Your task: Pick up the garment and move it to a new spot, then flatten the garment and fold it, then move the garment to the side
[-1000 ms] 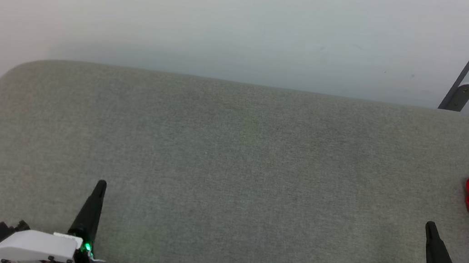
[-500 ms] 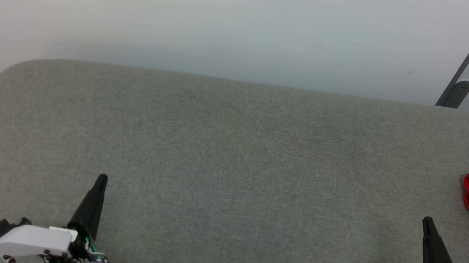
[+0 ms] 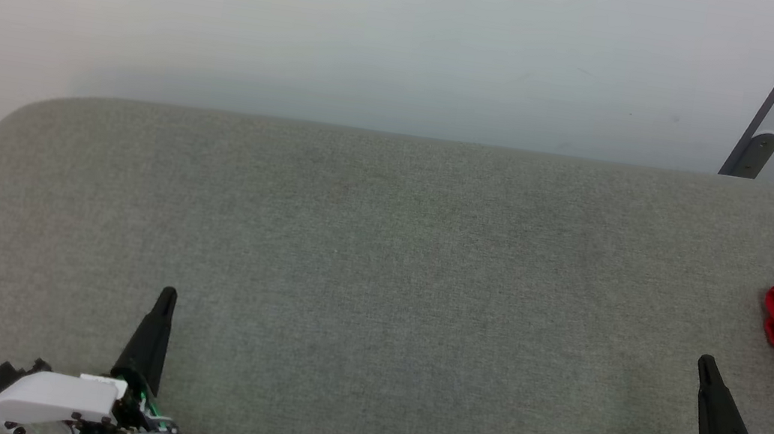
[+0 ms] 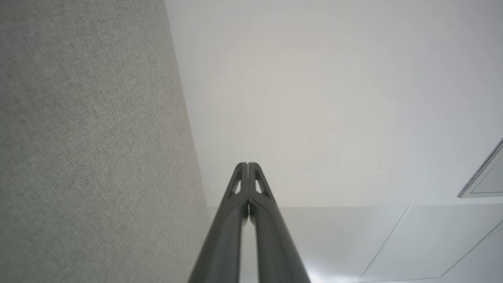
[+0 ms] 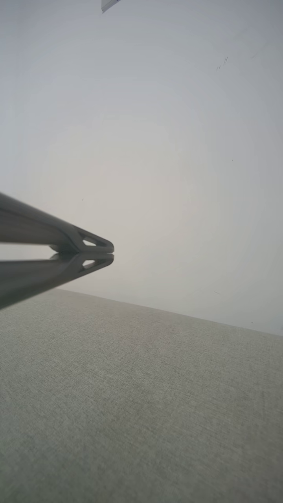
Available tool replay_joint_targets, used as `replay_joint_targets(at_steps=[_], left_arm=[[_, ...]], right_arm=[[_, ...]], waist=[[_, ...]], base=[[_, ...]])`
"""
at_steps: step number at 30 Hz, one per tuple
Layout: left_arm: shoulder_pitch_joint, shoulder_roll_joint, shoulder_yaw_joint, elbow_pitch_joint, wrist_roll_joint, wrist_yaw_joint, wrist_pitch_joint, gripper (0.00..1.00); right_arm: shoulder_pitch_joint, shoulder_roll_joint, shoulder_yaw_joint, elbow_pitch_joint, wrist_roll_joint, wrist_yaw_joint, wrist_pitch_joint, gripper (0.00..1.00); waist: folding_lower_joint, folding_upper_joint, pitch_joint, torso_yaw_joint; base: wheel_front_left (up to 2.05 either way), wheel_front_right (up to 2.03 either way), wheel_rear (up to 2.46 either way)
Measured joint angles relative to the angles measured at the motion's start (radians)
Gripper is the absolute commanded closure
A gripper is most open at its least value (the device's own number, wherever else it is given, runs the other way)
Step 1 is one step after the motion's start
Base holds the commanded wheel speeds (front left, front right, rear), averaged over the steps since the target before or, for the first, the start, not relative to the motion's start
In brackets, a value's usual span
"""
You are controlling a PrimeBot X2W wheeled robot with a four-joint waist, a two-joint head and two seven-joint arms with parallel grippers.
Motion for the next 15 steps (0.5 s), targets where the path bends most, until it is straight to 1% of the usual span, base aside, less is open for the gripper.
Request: replay_joint_targets(at_steps=[15], left_arm=[[0.000, -0.003, 0.005, 0.000, 0.003, 0.000, 0.002, 1.00]], right_arm=[[0.000, 0.000, 0.000, 0.000, 0.000, 0.000, 0.000, 1.00]], waist=[[0.0000, 0.0000, 0.000, 0.000]], base=[[0.00, 0.00, 0.00]])
